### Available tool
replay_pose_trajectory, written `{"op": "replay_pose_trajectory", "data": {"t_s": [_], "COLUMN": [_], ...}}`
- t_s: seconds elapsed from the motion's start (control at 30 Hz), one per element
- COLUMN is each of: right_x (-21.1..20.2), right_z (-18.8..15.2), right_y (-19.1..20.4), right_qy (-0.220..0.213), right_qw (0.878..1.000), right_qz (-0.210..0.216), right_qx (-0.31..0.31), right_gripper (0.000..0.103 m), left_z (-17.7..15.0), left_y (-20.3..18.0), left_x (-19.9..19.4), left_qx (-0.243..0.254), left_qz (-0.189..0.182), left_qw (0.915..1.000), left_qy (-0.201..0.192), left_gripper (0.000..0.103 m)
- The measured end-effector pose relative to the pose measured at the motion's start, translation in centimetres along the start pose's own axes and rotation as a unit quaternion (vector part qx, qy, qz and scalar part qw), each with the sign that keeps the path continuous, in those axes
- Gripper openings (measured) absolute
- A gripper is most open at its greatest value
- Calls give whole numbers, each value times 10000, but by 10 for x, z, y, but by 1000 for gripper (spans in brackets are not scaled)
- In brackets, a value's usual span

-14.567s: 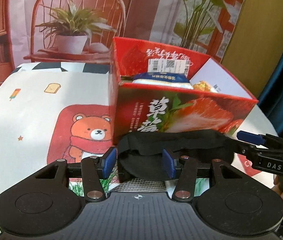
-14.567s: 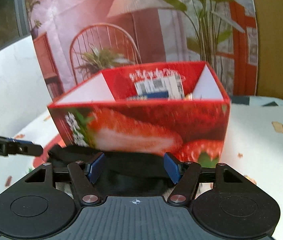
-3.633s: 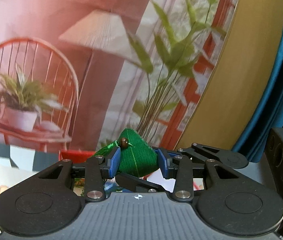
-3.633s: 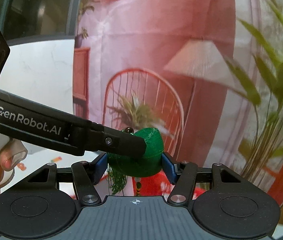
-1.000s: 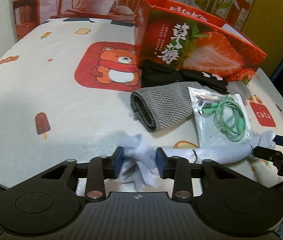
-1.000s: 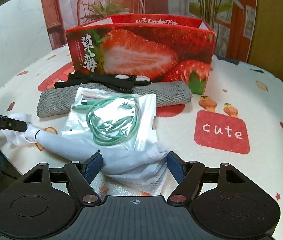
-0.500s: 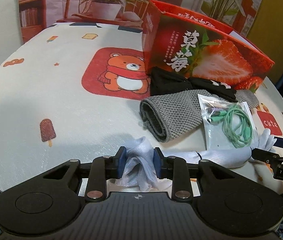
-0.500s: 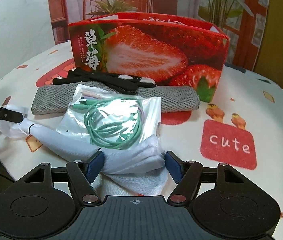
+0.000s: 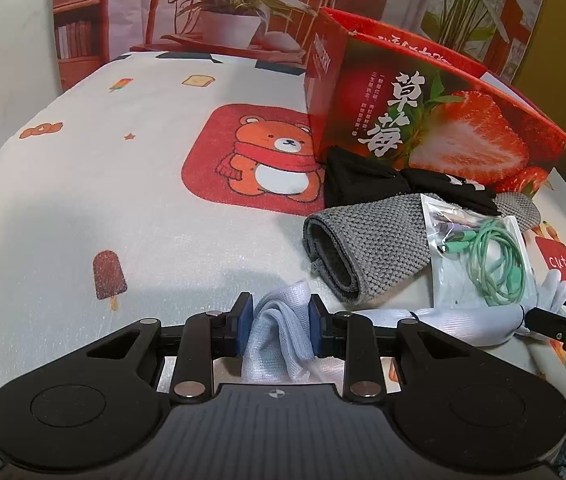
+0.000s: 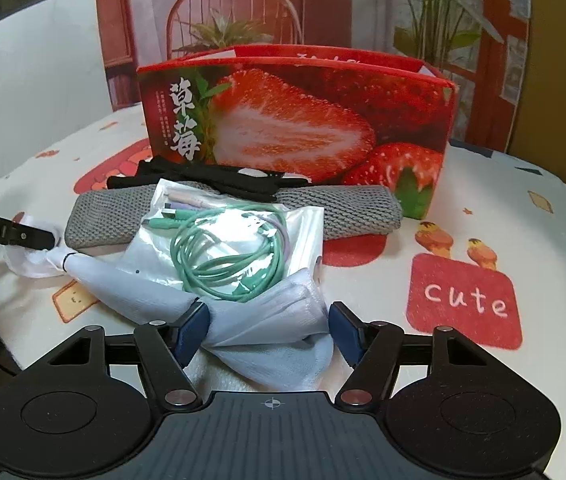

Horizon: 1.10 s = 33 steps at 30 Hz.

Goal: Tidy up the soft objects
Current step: 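Close the left gripper on the white sock while the right gripper grasps its other end, then lift the white sock with both grippers and carry it over the box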

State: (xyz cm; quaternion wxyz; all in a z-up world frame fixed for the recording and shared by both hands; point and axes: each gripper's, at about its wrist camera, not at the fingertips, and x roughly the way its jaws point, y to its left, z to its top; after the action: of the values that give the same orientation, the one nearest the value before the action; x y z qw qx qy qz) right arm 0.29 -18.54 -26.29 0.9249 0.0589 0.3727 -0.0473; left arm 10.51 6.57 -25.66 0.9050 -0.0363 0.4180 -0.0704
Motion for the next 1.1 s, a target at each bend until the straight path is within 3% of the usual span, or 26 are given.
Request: {"op": "replay_pose_trajectory", "data": {"t_s": [0.2, 0.3, 0.53, 0.8, 1.1], "right_x": [-7, -11, -17, -41, -52], "right_z": [-1, 0, 2, 24, 88], "right_y": [-6, -6, -11, -14, -38], "right_qy": [-65, -137, -287, -828, -1465], "right_qw": [9996, 9995, 9983, 9942, 9883], "right_qz": [87, 40, 184, 392, 237], "right_qx": [262, 297, 482, 562, 344], "right_gripper": [46, 28, 13, 11, 8], "left_z": [-2, -3, -2, 22, 86], "left_y": [5, 9, 8, 11, -7], "left_x": [-1, -3, -15, -56, -71], "left_qx": [-123, -261, -287, -358, -168], "left_qz": [-98, -175, -265, -398, -565], "left_qw": [9999, 9995, 9990, 9934, 9849], "left_qy": [1, -7, -230, -1013, -1627], "left_gripper": [30, 23, 14, 13, 13]}}
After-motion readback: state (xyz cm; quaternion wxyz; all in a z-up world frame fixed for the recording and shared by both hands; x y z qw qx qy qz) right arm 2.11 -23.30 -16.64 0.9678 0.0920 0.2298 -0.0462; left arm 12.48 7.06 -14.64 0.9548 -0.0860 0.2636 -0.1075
